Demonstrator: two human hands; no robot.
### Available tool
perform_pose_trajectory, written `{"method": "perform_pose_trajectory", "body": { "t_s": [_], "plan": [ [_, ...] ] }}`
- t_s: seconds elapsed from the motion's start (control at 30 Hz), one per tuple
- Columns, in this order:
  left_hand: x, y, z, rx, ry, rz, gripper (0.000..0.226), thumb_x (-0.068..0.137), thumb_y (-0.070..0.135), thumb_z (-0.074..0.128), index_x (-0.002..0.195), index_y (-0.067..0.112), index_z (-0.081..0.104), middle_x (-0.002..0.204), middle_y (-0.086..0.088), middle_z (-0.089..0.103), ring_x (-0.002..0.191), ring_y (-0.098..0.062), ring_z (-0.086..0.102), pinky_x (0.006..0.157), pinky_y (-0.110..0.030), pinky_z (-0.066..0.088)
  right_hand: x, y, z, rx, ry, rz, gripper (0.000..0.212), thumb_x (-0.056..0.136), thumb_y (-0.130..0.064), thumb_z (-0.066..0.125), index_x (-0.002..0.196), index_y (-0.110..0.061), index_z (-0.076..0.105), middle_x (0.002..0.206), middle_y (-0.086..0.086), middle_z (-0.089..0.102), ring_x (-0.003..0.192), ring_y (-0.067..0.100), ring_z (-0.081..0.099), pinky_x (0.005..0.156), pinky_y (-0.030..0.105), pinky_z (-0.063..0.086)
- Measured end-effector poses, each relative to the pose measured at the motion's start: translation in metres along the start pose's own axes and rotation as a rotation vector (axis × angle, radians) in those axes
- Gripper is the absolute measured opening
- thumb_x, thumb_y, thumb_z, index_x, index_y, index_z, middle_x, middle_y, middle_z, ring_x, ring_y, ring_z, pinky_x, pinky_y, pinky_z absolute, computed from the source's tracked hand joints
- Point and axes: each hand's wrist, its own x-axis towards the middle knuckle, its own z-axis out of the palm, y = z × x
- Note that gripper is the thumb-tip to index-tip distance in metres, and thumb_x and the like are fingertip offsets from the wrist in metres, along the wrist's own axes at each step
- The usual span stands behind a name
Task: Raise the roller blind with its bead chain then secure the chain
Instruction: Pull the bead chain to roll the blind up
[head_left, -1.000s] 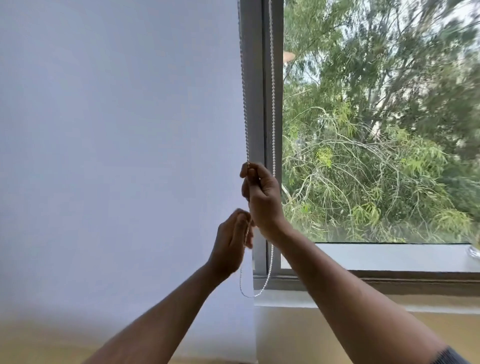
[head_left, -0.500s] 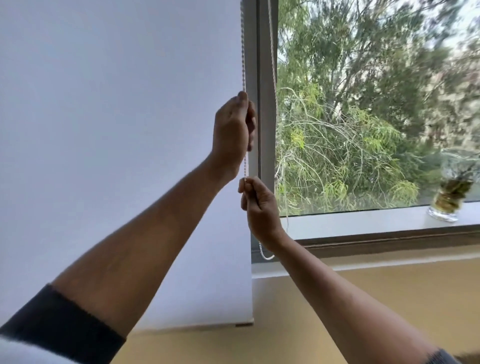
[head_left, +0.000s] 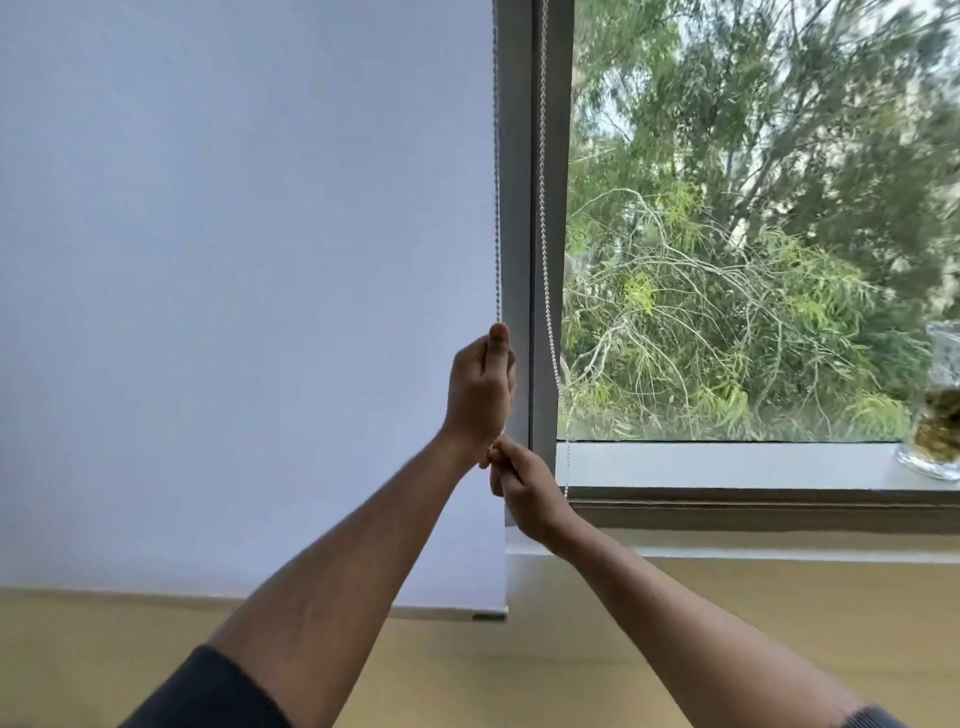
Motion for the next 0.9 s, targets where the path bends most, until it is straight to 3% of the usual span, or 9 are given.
{"method": "perform_pose_trajectory", "body": {
  "t_s": [0.07, 0.17, 0.27, 0.37, 0.5, 0.57, 0.63, 0.7, 0.9],
  "plan": [
    [-0.012, -0.005, 0.007, 0.024, 0.002, -0.008, 0.047, 0.106, 0.039, 0.038, 0.064, 0.017, 0.035, 0.053, -0.006, 0.029, 0.042, -0.016, 0.024, 0.043, -0.024, 0.021, -0.006, 0.004, -0.009, -0.049, -0.082, 0.038, 0.040, 0.101, -0.014, 0.040, 0.075, -0.039, 0.057, 0.051, -0.008, 0.047, 0.052, 0.009, 0.039, 0.053, 0.026, 0.033],
    [-0.032, -0.011, 0.016, 0.027, 0.020, -0.030, 0.047, 0.103, 0.043, 0.039, 0.064, 0.017, 0.037, 0.052, -0.006, 0.030, 0.042, -0.016, 0.024, 0.044, -0.024, 0.021, -0.008, 0.006, -0.026, -0.157, -0.158, 0.051, 0.036, 0.095, -0.016, 0.045, 0.069, -0.035, 0.058, 0.059, -0.006, 0.063, 0.056, 0.013, 0.055, 0.059, 0.036, 0.047],
    [-0.046, -0.015, 0.024, 0.046, 0.058, -0.036, 0.048, 0.102, 0.044, 0.040, 0.063, 0.016, 0.038, 0.049, -0.002, 0.031, 0.040, -0.014, 0.026, 0.042, -0.025, 0.023, 0.000, -0.011, -0.044, -0.192, -0.125, 0.037, 0.027, 0.080, -0.010, 0.047, 0.060, -0.026, 0.055, 0.058, -0.012, 0.059, 0.060, 0.011, 0.053, 0.063, 0.033, 0.043],
    [-0.057, -0.021, 0.028, 0.103, 0.093, -0.040, 0.050, 0.103, 0.041, 0.038, 0.059, 0.019, 0.042, 0.045, 0.005, 0.036, 0.041, -0.015, 0.031, 0.044, -0.027, 0.024, 0.010, -0.050, -0.058, 0.062, -0.066, -0.005, 0.022, 0.081, -0.003, 0.050, 0.068, -0.014, 0.064, 0.062, -0.009, 0.066, 0.059, 0.006, 0.059, 0.055, 0.024, 0.047],
    [-0.077, -0.036, 0.030, 0.113, 0.107, -0.144, 0.045, 0.106, 0.036, 0.038, 0.064, 0.020, 0.042, 0.050, 0.003, 0.034, 0.045, -0.015, 0.028, 0.044, -0.026, 0.022, 0.032, -0.122, -0.071, 0.702, -0.169, 0.082, 0.030, 0.109, -0.023, 0.042, 0.114, -0.007, 0.067, 0.088, 0.008, 0.075, 0.079, 0.022, 0.072, 0.073, 0.034, 0.058],
    [-0.086, -0.040, 0.030, 0.075, 0.120, -0.203, 0.042, 0.107, 0.035, 0.037, 0.068, 0.017, 0.037, 0.053, 0.001, 0.028, 0.044, -0.013, 0.022, 0.041, -0.023, 0.018, 0.039, -0.150, -0.070, 0.756, -0.242, 0.074, 0.038, 0.110, -0.034, 0.036, 0.105, -0.011, 0.066, 0.074, 0.003, 0.066, 0.062, 0.015, 0.061, 0.058, 0.027, 0.050],
    [-0.092, -0.037, 0.031, 0.068, 0.131, -0.225, 0.040, 0.107, 0.031, 0.035, 0.072, 0.012, 0.039, 0.054, -0.002, 0.025, 0.043, -0.012, 0.020, 0.041, -0.023, 0.016, 0.039, -0.161, -0.061, 0.643, -0.223, 0.030, 0.044, 0.109, -0.041, 0.035, 0.079, -0.021, 0.060, 0.059, -0.002, 0.047, 0.048, 0.012, 0.037, 0.045, 0.025, 0.028],
    [-0.095, -0.033, 0.031, 0.130, 0.103, -0.212, 0.039, 0.108, 0.025, 0.035, 0.071, 0.012, 0.039, 0.053, -0.003, 0.028, 0.042, -0.011, 0.023, 0.043, -0.026, 0.018, 0.030, -0.155, -0.049, 0.461, -0.145, -0.076, 0.059, 0.109, -0.045, 0.032, 0.055, -0.026, 0.045, 0.051, -0.001, 0.033, 0.045, 0.012, 0.023, 0.047, 0.028, 0.013],
    [-0.103, -0.036, -0.003, 0.260, -0.156, -0.229, 0.036, 0.107, 0.015, 0.032, 0.084, -0.002, 0.052, 0.064, -0.010, 0.048, 0.053, -0.015, 0.042, 0.051, -0.026, 0.033, 0.008, -0.116, -0.031, 0.440, -0.013, -0.058, 0.068, 0.111, -0.041, 0.033, 0.044, -0.025, 0.033, 0.042, -0.009, 0.024, 0.038, 0.009, 0.016, 0.041, 0.022, 0.011]
  ]
}}
